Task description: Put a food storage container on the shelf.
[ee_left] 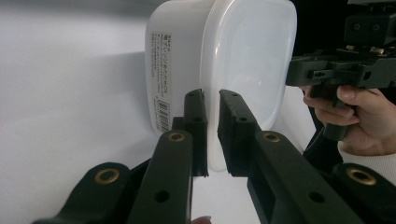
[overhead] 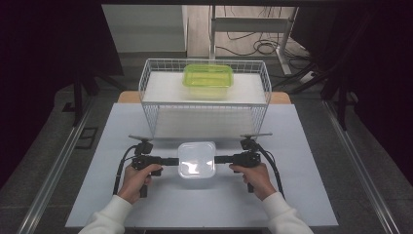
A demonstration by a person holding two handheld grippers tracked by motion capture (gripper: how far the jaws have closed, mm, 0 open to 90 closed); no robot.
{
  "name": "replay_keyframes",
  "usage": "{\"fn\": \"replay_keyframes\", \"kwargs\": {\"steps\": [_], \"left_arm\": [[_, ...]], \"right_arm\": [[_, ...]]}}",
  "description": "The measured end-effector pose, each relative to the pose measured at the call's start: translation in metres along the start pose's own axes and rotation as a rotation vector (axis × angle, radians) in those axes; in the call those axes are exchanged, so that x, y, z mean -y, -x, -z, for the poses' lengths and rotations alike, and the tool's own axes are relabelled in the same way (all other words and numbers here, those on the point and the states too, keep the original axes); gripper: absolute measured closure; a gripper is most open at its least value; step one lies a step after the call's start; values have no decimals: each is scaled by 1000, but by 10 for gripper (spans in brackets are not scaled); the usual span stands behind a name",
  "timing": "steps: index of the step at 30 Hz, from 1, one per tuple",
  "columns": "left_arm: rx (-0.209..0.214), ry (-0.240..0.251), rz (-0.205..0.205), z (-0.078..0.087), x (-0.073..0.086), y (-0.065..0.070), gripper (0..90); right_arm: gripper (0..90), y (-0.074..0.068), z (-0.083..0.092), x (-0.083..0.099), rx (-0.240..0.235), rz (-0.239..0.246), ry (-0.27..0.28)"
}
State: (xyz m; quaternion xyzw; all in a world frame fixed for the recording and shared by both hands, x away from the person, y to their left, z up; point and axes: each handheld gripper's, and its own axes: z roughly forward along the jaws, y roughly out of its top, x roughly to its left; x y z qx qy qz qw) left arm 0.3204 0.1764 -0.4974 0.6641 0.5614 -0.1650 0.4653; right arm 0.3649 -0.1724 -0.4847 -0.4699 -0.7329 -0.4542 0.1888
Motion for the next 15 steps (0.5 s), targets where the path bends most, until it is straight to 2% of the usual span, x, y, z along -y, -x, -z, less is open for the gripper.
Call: {"fn": "replay_keyframes", "kwargs": {"steps": [1,7,14,15], "left_arm": [[-2,2,-13,1,0,2,816],[3,17,-28,3,-1,5,818],[14,32,-79,6,-3,15,824],[12,39,-87,8,-3,18,825]], "right_arm": [[796,0,1,0,-2,4,2],[797,-6,5,-2,-3,41,17],[796,-10,12,-3,6,70,37],[796,-14,15,-4,12,87,46]]}}
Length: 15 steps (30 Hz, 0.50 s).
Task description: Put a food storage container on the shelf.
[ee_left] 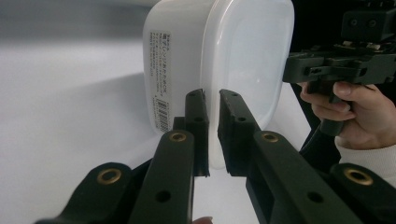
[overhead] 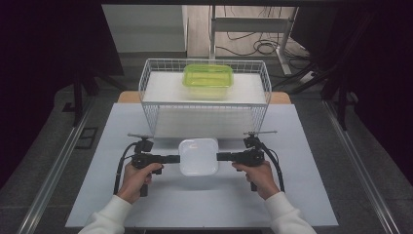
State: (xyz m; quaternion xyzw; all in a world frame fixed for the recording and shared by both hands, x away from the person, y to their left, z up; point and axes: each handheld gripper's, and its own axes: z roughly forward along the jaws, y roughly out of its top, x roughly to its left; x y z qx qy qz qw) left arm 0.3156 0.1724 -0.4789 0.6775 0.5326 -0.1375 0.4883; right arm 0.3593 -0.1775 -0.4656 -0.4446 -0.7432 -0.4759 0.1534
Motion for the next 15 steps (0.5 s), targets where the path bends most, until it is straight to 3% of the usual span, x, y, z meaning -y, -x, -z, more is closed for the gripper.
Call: {"fn": "replay_keyframes", "kwargs": {"steps": [7,15], "left_arm": [[2,30,-39,7,-4,12,828],[-10,40,-96,12,-10,25,836]], "right_arm": [[797,-9,8,-4,-1,49,27],[795,-15,16,-8,-3,71,57]]}}
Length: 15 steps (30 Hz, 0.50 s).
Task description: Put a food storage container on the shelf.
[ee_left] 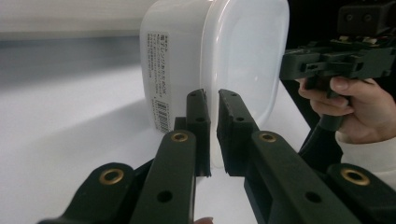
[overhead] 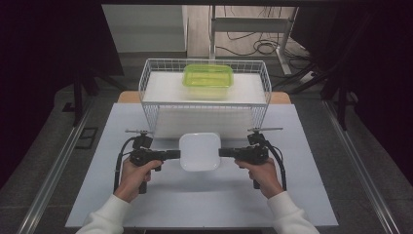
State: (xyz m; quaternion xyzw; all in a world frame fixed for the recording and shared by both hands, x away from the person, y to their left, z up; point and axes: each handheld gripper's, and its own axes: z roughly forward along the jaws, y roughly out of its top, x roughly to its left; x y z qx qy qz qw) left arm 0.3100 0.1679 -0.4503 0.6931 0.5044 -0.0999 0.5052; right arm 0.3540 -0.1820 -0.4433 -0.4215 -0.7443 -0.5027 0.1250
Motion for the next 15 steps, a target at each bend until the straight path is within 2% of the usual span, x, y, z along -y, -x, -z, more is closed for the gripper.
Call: {"fn": "replay_keyframes", "kwargs": {"steps": [9,15], "left_arm": [[1,5,-7,0,-5,2,839],[0,15,-21,3,-19,11,839]], "right_arm": [[796,-2,5,-4,-10,7,17],[795,-6,11,-10,-14,17,40]]}}
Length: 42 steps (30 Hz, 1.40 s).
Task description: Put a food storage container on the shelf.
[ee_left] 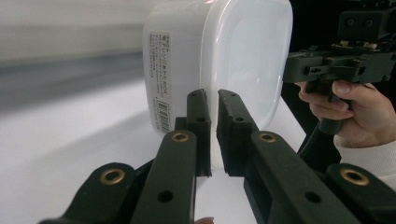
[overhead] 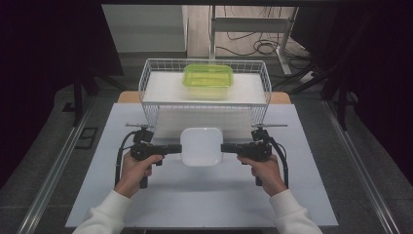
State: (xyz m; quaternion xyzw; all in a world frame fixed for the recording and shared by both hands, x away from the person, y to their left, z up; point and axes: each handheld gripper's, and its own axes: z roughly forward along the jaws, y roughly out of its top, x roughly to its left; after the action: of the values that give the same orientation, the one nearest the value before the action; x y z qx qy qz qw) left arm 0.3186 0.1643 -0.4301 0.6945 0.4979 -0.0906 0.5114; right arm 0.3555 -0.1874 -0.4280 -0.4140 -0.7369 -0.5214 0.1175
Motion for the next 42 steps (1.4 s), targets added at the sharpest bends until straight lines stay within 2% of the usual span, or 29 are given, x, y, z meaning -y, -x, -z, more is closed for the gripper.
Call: {"fn": "replay_keyframes", "kwargs": {"steps": [2,3,6,7,8,10,12,13,15,16,18,19,21,22,25,29,37,40,42], "left_arm": [[-2,3,-13,2,-10,7,839],[-2,3,-13,2,-10,7,840],[-1,13,-35,8,-27,20,840],[-1,13,-35,8,-27,20,840],[-2,21,-45,11,-36,28,840],[-2,24,-49,13,-41,32,840],[-5,32,-64,17,-52,40,840],[-7,34,-71,19,-56,44,841],[-7,38,-79,22,-64,49,841],[-9,41,-87,24,-69,53,842],[-14,45,-101,28,-77,60,842],[-15,47,-104,29,-81,63,844],[-19,54,-119,33,-92,69,845],[-19,54,-119,33,-92,69,846],[-30,63,-143,36,-105,76,848],[-21,80,-150,41,-121,79,850],[-35,109,-161,45,-145,80,854],[-43,120,-159,47,-161,78,855],[-49,116,-163,47,-166,77,855]], "right_arm": [[795,-4,6,-7,-3,10,17],[795,-4,6,-7,-3,10,17],[795,-13,17,-20,-1,33,42],[795,-13,17,-20,-1,33,42],[795,-19,24,-30,4,44,55],[795,-21,26,-34,7,50,58],[795,-28,32,-43,11,62,68],[795,-34,38,-53,14,73,78],[795,-36,40,-56,14,76,80],[795,-41,44,-66,16,83,87],[795,-42,46,-69,16,85,88],[793,-45,49,-78,17,86,99],[793,-46,52,-84,17,92,110],[793,-46,52,-84,17,92,110],[791,-49,55,-95,20,90,121],[791,-53,60,-111,12,99,145],[793,-61,62,-138,16,125,164],[793,-64,61,-157,28,137,168],[793,-64,61,-160,32,142,171]]}}
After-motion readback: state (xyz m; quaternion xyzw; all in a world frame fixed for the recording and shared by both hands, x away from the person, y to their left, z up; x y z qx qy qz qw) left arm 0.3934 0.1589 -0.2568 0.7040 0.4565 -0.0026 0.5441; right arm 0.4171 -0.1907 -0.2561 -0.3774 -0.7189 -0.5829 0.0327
